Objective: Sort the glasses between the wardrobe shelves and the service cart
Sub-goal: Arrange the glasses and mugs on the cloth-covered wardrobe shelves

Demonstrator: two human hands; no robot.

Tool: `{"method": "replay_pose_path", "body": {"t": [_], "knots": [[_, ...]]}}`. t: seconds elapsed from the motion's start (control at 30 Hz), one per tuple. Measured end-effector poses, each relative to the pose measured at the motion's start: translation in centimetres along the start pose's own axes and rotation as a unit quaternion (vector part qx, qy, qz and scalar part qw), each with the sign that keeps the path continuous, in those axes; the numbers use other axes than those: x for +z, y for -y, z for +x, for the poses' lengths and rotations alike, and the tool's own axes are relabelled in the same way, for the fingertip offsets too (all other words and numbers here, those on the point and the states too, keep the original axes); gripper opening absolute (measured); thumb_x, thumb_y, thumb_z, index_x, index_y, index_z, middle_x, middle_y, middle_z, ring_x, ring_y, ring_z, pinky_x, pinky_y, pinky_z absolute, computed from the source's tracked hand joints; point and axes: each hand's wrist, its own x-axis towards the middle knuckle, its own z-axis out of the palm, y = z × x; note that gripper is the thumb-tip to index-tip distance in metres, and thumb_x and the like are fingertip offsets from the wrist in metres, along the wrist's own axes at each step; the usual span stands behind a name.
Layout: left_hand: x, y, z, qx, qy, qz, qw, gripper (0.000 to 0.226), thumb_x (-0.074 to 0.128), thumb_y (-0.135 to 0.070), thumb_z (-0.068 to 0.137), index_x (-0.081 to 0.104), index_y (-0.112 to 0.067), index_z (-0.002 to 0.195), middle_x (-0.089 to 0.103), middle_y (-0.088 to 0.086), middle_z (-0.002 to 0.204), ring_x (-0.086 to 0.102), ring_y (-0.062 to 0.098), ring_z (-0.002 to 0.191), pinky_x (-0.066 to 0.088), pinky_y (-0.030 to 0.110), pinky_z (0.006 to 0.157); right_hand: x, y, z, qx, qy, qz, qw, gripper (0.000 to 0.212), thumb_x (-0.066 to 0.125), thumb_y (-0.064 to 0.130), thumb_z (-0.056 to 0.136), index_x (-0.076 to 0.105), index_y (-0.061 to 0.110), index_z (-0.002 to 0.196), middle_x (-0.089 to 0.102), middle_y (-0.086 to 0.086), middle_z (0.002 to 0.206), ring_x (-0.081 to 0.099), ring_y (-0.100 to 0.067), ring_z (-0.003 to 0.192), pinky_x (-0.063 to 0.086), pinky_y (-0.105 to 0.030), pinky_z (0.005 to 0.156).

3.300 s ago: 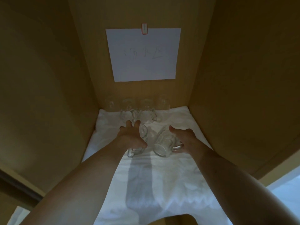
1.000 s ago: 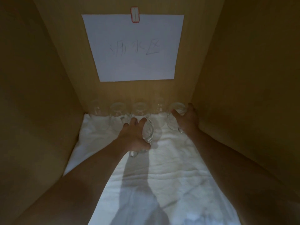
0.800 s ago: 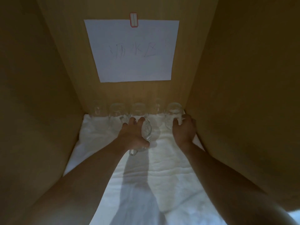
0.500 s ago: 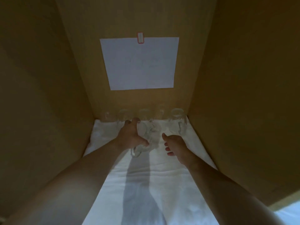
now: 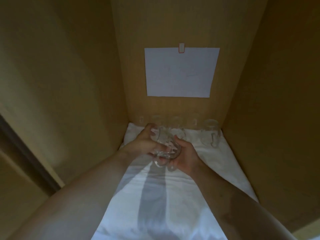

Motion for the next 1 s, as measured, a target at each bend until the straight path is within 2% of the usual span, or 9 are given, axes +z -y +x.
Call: {"method": "replay_pose_path", "body": {"t": [0.1,0.17,0.23,0.3,0.37,0.53,0.7,0.87,1.0], "knots": [[-2.2,0.8,-1.2,-0.009,-0.008,0.113,0.993,0.129,0.090,-0.052,0.033,0.032,-0.035,0.147,0.049,-0.011,0.137,0.053,0.004,0.116,0.045,0.011,0.078,1.4,0.6,0.5,0.000,-0.076,-0.111,0.991,0.051,0.070,0.033,0.093,0.061,0.005,0.133,0.068,-0.020,0.126,0.067,-0.037,0.111,0.054,-0.056,0.094],[-3.5,1.9,-1.9,-0.041,-0.041,0.228,0.972,0.127,0.091,-0.051,0.048,0.025,-0.035,0.155,0.038,-0.006,0.145,0.042,0.014,0.132,0.042,0.018,0.091,2.1,0.9,1.1,-0.020,-0.180,-0.265,0.947,0.063,0.085,0.035,0.080,0.059,0.016,0.134,0.068,-0.016,0.124,0.070,-0.031,0.100,0.061,-0.048,0.077],[-4.3,3.3,-2.4,-0.061,-0.068,0.349,0.933,0.114,0.086,-0.048,0.066,0.019,-0.034,0.157,0.028,0.001,0.154,0.032,0.025,0.142,0.040,0.031,0.103,2.9,0.9,1.7,-0.058,-0.238,-0.415,0.876,0.066,0.092,0.040,0.069,0.059,0.028,0.126,0.067,-0.004,0.122,0.068,-0.023,0.100,0.058,-0.034,0.062],[-4.7,4.4,-2.9,-0.075,-0.058,0.400,0.912,0.103,0.078,-0.049,0.075,0.018,-0.033,0.157,0.023,0.003,0.157,0.029,0.030,0.142,0.040,0.037,0.106,3.6,0.8,2.7,-0.101,-0.234,-0.529,0.810,0.071,0.094,0.043,0.063,0.061,0.030,0.124,0.067,0.001,0.121,0.067,-0.018,0.101,0.058,-0.032,0.070],[-4.6,5.5,-3.4,-0.086,-0.053,0.414,0.905,0.095,0.072,-0.052,0.079,0.020,-0.033,0.155,0.019,0.003,0.159,0.028,0.030,0.141,0.040,0.040,0.108,4.5,0.7,3.7,-0.118,-0.227,-0.605,0.754,0.082,0.095,0.046,0.060,0.060,0.028,0.133,0.064,-0.003,0.128,0.065,-0.023,0.110,0.058,-0.038,0.089],[-3.3,7.8,-4.2,-0.093,-0.070,0.455,0.883,0.079,0.062,-0.055,0.083,0.026,-0.032,0.149,0.020,0.002,0.155,0.029,0.030,0.137,0.041,0.041,0.103,7.2,-0.1,6.2,-0.099,-0.240,-0.665,0.700,0.087,0.090,0.054,0.063,0.054,0.031,0.139,0.053,-0.012,0.137,0.059,-0.033,0.119,0.055,-0.042,0.097],[-3.4,8.9,-3.9,-0.089,-0.072,0.449,0.886,0.075,0.061,-0.054,0.084,0.030,-0.030,0.148,0.028,0.003,0.149,0.033,0.029,0.134,0.039,0.038,0.100,8.8,-1.1,9.0,-0.101,-0.238,-0.750,0.609,0.083,0.084,0.061,0.070,0.049,0.035,0.141,0.042,-0.014,0.140,0.050,-0.036,0.127,0.051,-0.041,0.098],[-2.7,9.1,-3.2,-0.085,-0.084,0.453,0.883,0.066,0.061,-0.048,0.088,0.039,-0.025,0.145,0.040,0.006,0.140,0.040,0.029,0.129,0.044,0.041,0.100,9.3,-2.0,12.0,-0.074,-0.229,-0.794,0.558,0.086,0.076,0.069,0.072,0.043,0.037,0.145,0.038,-0.017,0.148,0.046,-0.038,0.132,0.051,-0.043,0.097],[-2.4,9.2,-2.8,-0.095,-0.055,0.470,0.876,0.053,0.059,-0.047,0.091,0.045,-0.023,0.136,0.042,0.005,0.134,0.041,0.028,0.125,0.045,0.042,0.097,9.4,-3.1,13.8,-0.096,-0.218,-0.802,0.548,0.078,0.076,0.067,0.074,0.049,0.033,0.138,0.044,-0.017,0.140,0.052,-0.036,0.122,0.049,-0.041,0.090]]}}
